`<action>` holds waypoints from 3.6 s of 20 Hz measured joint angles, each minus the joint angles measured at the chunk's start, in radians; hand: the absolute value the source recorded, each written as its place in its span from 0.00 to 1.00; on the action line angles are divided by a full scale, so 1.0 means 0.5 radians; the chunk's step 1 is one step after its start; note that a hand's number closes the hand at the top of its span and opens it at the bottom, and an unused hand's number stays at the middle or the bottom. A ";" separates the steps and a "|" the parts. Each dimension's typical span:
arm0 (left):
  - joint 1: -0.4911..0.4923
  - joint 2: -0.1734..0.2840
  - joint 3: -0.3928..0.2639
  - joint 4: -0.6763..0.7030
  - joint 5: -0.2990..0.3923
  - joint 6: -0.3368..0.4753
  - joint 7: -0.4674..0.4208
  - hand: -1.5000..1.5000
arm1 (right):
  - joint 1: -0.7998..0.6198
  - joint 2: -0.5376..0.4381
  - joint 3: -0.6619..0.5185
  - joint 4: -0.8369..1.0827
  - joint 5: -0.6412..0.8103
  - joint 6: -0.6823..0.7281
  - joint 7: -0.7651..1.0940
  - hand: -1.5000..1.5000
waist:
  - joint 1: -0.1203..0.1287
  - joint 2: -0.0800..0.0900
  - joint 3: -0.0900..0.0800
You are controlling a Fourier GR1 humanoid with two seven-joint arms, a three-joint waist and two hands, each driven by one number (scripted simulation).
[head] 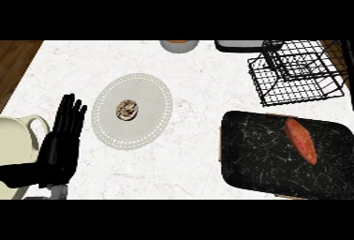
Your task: Pick the sweet potato from the tray and place it in the tiered basket
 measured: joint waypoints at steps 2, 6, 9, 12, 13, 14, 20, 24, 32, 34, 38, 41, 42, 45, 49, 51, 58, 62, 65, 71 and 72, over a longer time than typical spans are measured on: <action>-0.018 0.016 -0.025 0.002 -0.062 0.015 0.003 0.50 | 0.014 0.004 -0.065 0.113 -0.153 0.168 -0.073 1.00 | 0.016 0.007 -0.016; -0.102 0.080 -0.068 0.034 -0.187 0.033 0.020 0.50 | 0.000 0.058 -0.117 0.298 -0.591 0.601 -0.084 1.00 | 0.043 0.044 -0.014; -0.135 0.101 -0.109 0.050 -0.230 0.024 0.052 0.50 | 0.060 0.073 -0.177 0.514 -0.769 0.733 -0.022 0.00 | 0.036 0.070 -0.003; -0.173 0.103 -0.147 0.072 -0.268 0.022 0.072 0.50 | 0.106 0.137 -0.104 0.670 -1.051 1.051 0.137 0.00 | 0.064 0.090 -0.005; -0.181 0.104 -0.155 0.080 -0.279 0.022 0.079 0.50 | 0.121 0.142 -0.087 0.715 -1.140 1.177 0.181 0.00 | 0.068 0.090 -0.006; -0.189 0.098 -0.172 0.088 -0.292 0.027 0.089 0.50 | 0.122 0.132 -0.080 0.754 -1.232 1.308 0.222 0.00 | 0.068 0.087 -0.008; -0.249 0.079 -0.215 0.143 -0.355 0.059 0.141 0.50 | 0.122 -0.180 -0.165 1.027 -1.633 2.113 0.382 0.00 | 0.052 0.069 -0.020; -0.274 0.068 -0.228 0.165 -0.381 0.081 0.172 0.50 | 0.075 -0.497 -0.282 1.083 -1.554 2.402 0.395 0.00 | 0.044 0.055 -0.024; -0.327 0.031 -0.242 0.216 -0.417 0.119 0.211 0.50 | -0.126 -0.916 -0.531 0.743 -1.100 2.539 0.410 0.00 | 0.033 0.031 -0.027; -0.332 0.020 -0.250 0.220 -0.422 0.122 0.216 0.50 | -0.161 -0.941 -0.586 0.623 -0.947 2.556 0.410 0.00 | 0.042 0.029 -0.027; -0.364 -0.011 -0.275 0.236 -0.451 0.146 0.250 0.50 | -0.174 -0.921 -0.670 0.383 -0.652 2.594 0.394 0.00 | 0.042 0.027 -0.027; -0.391 -0.017 -0.275 0.236 -0.459 0.145 0.271 0.50 | -0.171 -0.863 -0.697 0.238 -0.441 2.615 0.375 0.00 | 0.061 0.030 -0.029; -0.390 -0.017 -0.276 0.240 -0.463 0.145 0.274 0.50 | -0.156 -0.842 -0.716 0.201 -0.379 2.625 0.358 0.00 | 0.061 0.030 -0.029; -0.411 -0.038 -0.281 0.249 -0.485 0.163 0.290 0.50 | -0.128 -0.783 -0.748 0.101 -0.220 2.638 0.312 0.00 | 0.063 0.029 -0.031; -0.440 -0.052 -0.281 0.262 -0.493 0.159 0.315 0.50 | -0.075 -0.731 -0.757 -0.039 -0.037 2.648 0.251 0.00 | 0.063 0.029 -0.031; -0.440 -0.032 -0.264 0.255 -0.483 0.136 0.317 0.50 | -0.034 -0.717 -0.737 -0.109 0.053 2.646 0.231 0.00 | 0.069 0.029 -0.031; -0.406 -0.061 -0.280 0.269 -0.505 0.133 0.285 0.50 | 0.103 -0.735 -0.636 -0.287 0.357 2.579 0.119 0.00 | 0.072 0.030 -0.032; -0.404 -0.058 -0.261 0.271 -0.502 0.124 0.284 0.50 | 0.165 -0.769 -0.563 -0.361 0.552 2.542 0.053 0.00 | 0.076 0.030 -0.031; -0.400 -0.059 -0.248 0.292 -0.505 0.115 0.268 0.50 | 0.193 -0.808 -0.532 -0.388 0.686 2.496 -0.032 0.00 | 0.075 0.031 -0.030; -0.400 -0.072 -0.252 0.287 -0.502 0.088 0.265 0.50 | 0.248 -0.907 -0.395 -0.386 0.967 2.314 -0.253 0.00 | 0.092 0.034 -0.029; -0.407 -0.067 -0.242 0.288 -0.502 0.085 0.270 0.50 | 0.265 -0.926 -0.364 -0.382 1.016 2.267 -0.302 0.00 | 0.091 0.034 -0.029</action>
